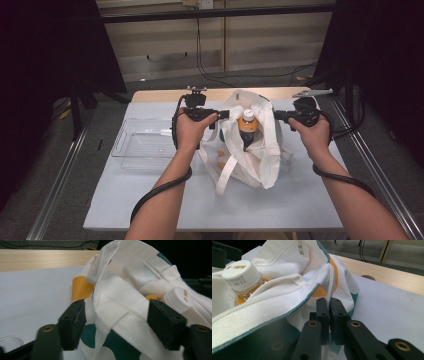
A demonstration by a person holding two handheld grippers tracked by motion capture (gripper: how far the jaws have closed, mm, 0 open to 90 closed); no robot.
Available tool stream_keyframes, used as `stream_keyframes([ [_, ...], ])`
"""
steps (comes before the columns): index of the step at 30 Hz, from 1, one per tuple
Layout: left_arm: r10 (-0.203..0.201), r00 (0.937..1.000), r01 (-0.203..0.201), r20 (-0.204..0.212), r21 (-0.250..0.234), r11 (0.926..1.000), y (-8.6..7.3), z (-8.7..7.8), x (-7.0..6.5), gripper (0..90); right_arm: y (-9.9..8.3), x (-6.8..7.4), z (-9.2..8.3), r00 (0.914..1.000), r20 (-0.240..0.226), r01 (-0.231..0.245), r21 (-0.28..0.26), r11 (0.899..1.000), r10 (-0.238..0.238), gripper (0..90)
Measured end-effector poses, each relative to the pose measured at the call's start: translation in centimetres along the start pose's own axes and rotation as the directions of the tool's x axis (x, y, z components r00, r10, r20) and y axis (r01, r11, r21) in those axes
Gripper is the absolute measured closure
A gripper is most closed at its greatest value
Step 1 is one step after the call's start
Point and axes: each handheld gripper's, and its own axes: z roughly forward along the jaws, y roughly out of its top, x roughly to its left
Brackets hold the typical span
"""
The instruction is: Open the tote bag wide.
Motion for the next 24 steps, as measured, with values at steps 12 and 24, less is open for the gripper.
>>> stream_keyframes([
  [12,-0.026,0.9997,0.025,0.006,0.010,0.9996,-0.27,0.62,-0.33,16.7,-0.26,0.08,0.19,1.0000,0.009,0.001,0.007,1.000,-0.001,86.8],
  [24,-0.030,0.9993,0.030,0.020,0.028,0.9992,-0.45,1.00,-0.53,11.3,-0.36,0.12,0.45,1.0000,0.009,0.000,0.013,1.000,0.000,86.2],
])
